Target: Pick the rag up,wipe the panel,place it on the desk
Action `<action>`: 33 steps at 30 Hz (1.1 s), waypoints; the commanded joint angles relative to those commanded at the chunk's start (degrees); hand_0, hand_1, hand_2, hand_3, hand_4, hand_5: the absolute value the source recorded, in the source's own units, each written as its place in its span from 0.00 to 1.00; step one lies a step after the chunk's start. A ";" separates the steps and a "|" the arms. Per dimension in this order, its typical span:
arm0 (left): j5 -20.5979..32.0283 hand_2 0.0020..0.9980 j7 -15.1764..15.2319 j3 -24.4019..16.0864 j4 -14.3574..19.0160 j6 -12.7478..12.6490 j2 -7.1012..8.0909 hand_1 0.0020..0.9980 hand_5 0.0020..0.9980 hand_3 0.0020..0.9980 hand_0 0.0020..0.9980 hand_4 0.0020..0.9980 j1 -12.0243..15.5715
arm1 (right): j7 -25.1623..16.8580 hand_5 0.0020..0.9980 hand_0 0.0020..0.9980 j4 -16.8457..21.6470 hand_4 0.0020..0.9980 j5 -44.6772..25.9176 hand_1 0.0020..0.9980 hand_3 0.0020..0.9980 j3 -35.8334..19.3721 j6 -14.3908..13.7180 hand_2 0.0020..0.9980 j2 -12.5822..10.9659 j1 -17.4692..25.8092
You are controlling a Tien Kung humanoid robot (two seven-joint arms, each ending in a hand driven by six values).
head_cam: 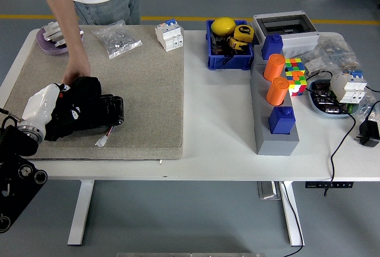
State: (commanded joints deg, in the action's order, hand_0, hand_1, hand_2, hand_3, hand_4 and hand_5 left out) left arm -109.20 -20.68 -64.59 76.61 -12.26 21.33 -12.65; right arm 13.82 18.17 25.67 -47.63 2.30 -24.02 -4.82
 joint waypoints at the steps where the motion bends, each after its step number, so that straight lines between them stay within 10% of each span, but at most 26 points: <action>1: 0.17 0.51 -0.03 0.35 0.10 0.01 0.00 0.14 0.00 0.45 0.25 0.08 -0.03 | -0.01 0.73 0.79 -0.01 1.00 0.05 0.71 0.69 -0.05 -0.03 0.72 0.00 0.00; 19: -1.71 0.51 -2.83 10.57 4.05 1.20 -1.63 0.14 0.00 0.45 0.25 0.09 -3.86 | 0.02 0.73 0.79 0.09 1.00 -0.23 0.71 0.68 0.62 -0.01 0.71 -0.16 -0.19; 33: -3.64 0.51 -3.89 9.60 4.16 0.37 -1.64 0.14 0.00 0.45 0.25 0.09 -4.08 | 0.01 0.73 0.79 0.06 1.00 -0.41 0.71 0.69 0.69 0.01 0.71 -0.05 -0.29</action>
State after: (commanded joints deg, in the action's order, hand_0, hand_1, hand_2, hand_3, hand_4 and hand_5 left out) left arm -112.84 -24.57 -54.99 80.77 -11.89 19.69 -16.73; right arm 13.82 18.23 25.26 -46.93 2.31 -24.07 -5.11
